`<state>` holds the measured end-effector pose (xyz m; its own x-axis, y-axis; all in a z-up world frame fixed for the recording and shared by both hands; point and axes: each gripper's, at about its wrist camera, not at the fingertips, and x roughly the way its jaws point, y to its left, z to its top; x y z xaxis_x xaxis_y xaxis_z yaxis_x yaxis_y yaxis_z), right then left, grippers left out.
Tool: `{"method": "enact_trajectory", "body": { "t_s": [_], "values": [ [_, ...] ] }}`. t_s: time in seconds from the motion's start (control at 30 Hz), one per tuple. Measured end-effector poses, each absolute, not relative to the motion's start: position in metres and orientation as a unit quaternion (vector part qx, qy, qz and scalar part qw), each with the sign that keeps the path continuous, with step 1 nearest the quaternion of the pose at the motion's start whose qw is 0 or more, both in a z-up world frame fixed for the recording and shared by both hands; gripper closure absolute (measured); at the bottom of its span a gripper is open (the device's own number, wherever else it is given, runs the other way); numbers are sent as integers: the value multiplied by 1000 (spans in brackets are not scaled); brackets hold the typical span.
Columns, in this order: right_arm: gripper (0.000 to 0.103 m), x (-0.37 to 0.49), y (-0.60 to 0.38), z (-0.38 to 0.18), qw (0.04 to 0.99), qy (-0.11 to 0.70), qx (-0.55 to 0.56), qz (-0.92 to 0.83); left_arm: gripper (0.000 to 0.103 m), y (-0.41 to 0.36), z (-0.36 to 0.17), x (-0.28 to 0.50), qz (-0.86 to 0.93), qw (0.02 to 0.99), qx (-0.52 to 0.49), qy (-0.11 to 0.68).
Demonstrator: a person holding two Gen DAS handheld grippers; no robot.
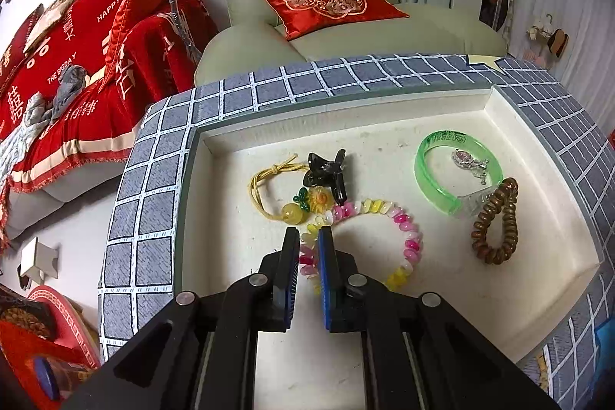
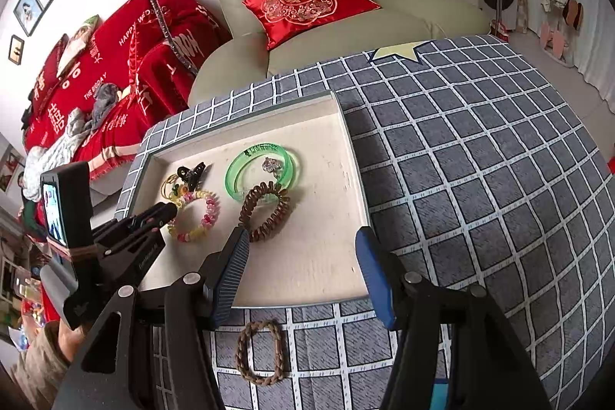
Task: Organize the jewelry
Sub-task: 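Carry the hair tie and bead bracelet into the white tray and open both tools, then withdraw both tools from the tray toward the remaining jewelry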
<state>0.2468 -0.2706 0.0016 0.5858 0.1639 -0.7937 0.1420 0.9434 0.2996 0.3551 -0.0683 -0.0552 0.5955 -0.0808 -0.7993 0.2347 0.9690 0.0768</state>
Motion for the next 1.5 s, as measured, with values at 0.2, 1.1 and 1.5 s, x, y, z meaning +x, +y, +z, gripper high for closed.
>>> {"method": "enact_trajectory", "body": {
  "t_s": [0.2, 1.1, 1.5],
  "values": [
    [41, 244, -271, 1, 873, 457, 169, 7, 78, -67, -50, 353, -89, 893, 84, 433],
    [0, 187, -251, 36, 900, 406, 154, 32, 0, -27, -7, 271, -85, 917, 66, 385],
    [0, 130, -254, 18, 879, 449, 155, 37, 0, -19, -23, 192, -149, 891, 55, 425]
  ]
}}
